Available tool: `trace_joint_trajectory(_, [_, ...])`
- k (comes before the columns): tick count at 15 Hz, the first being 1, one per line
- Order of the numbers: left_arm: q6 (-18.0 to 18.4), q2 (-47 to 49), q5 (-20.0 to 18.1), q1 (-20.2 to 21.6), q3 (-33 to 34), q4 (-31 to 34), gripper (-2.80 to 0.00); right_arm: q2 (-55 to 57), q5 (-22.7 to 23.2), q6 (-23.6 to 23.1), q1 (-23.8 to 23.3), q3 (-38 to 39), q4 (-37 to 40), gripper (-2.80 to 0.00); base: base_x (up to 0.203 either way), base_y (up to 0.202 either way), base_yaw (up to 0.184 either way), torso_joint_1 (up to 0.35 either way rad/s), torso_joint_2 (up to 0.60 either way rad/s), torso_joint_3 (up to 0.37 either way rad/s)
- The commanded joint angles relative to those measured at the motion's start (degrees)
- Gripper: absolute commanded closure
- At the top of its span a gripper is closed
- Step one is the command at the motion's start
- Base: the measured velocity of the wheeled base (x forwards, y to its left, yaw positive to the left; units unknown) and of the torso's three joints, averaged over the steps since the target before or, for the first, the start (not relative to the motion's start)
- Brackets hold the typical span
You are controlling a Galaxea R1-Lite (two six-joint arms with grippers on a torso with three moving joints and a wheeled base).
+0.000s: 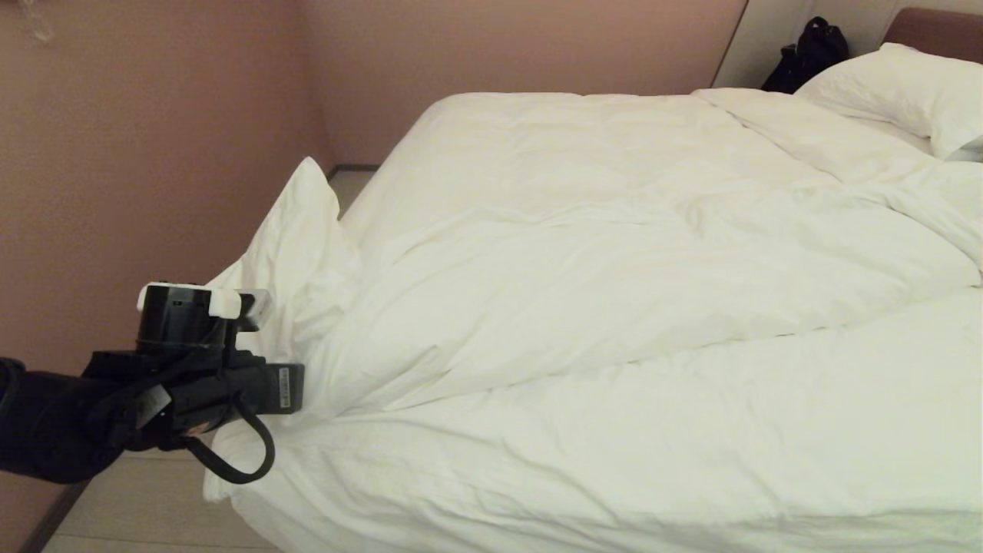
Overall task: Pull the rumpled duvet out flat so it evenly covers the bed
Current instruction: Flatten the corners of the folded blanket
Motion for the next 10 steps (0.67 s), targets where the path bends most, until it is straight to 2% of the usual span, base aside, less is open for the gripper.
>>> trace_joint_trajectory(1, [-0.06, -0.38, 0.01, 0.0, -0.09, -0.95, -2.8, 0.07, 0.02, -0.03, 0.02, 0.0, 0.0, 0.0, 0.0, 0.0, 0.0, 0.0, 0.0, 0.0])
trace_joint_trajectory(3, [-0.19, -2.2, -0.02, 0.06, -0.33, -1.08, -2.8, 0.07, 0.02, -0.03, 0.02, 0.0, 0.0, 0.0, 0.0, 0.0, 0.0, 0.0, 0.0, 0.0])
trace_joint_trajectory(10, [-0.08, -17.59, -0.02, 0.09, -0.89, 0.39, -2.8, 0.07, 0.02, -0.03, 0.02, 0.0, 0.0, 0.0, 0.0, 0.0, 0.0, 0.0, 0.0, 0.0])
